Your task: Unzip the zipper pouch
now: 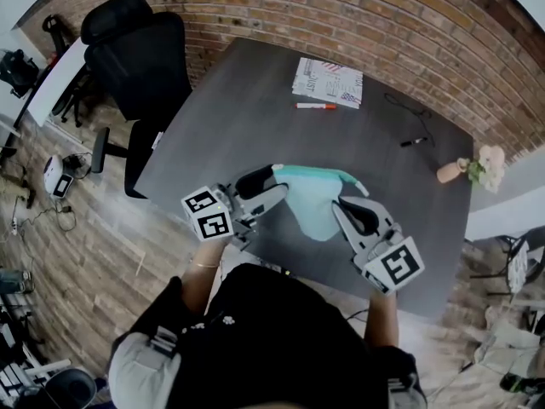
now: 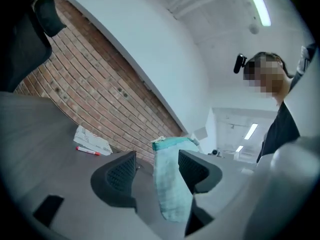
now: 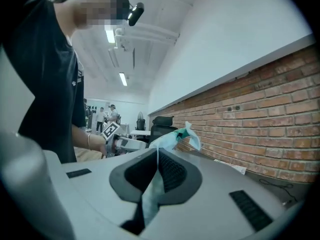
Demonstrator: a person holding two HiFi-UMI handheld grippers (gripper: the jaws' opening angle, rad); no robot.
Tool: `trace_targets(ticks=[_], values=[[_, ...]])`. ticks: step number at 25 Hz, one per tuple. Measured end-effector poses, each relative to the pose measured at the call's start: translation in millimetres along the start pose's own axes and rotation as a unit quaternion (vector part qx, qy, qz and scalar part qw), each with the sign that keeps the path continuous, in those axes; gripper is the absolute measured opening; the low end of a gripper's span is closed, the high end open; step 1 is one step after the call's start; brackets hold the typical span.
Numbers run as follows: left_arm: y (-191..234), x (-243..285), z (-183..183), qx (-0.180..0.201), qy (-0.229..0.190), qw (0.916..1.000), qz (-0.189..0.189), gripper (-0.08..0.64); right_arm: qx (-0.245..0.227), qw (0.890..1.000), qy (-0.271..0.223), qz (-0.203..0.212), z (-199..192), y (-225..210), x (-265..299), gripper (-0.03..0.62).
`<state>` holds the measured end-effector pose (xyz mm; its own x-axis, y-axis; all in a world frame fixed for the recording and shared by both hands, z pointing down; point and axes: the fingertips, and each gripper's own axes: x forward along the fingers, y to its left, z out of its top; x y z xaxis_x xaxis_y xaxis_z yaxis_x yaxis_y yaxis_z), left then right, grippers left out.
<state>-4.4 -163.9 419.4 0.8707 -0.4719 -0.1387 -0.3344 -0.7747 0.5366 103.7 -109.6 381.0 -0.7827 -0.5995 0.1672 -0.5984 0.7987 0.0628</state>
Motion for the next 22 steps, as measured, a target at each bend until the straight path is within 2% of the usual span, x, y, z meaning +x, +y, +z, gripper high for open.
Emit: trace_targets(ticks=[5, 7, 8, 9, 11, 14, 18, 22], values=[[-25, 12, -2, -0.017, -0.005, 0.9985, -0.052, 0.244, -0.005, 1.0, -0.006, 0.001, 1, 6, -9, 0.009], [-30, 13, 1, -0.011, -0.009, 0.9983, -0.056, 0.195, -0.002, 1.0, -0.013, -0.007, 1, 3, -11, 0.009], [-32, 12, 2, -0.003, -0.009, 0.9984, -0.056, 0.138, -0.001, 1.0, -0.021, -0.011, 1, 1, -12, 0.009], [-34, 11, 3, 0.01, -0.008, 0.9984, -0.055, 0.065, -0.001, 0.999, -0.029, -0.014, 1, -1, -13, 0.009], [-42, 11, 6, 0.056, 0.001, 0.9971, -0.052, 0.041, 0.006, 0.999, -0.032, -0.026, -3, -6, -15, 0.011], [-52, 14, 10, 0.121, 0.021, 0.9915, -0.043, 0.033, 0.015, 0.998, -0.018, -0.054, -15, -15, -16, 0.02], [-48, 14, 9, 0.16, 0.045, 0.9861, -0.013, 0.029, 0.022, 0.997, 0.007, -0.077, -31, -20, -13, 0.041], [-35, 7, 12, 0.203, 0.068, 0.976, 0.04, 0.025, 0.043, 0.992, 0.012, -0.121, -41, -31, -21, 0.041]])
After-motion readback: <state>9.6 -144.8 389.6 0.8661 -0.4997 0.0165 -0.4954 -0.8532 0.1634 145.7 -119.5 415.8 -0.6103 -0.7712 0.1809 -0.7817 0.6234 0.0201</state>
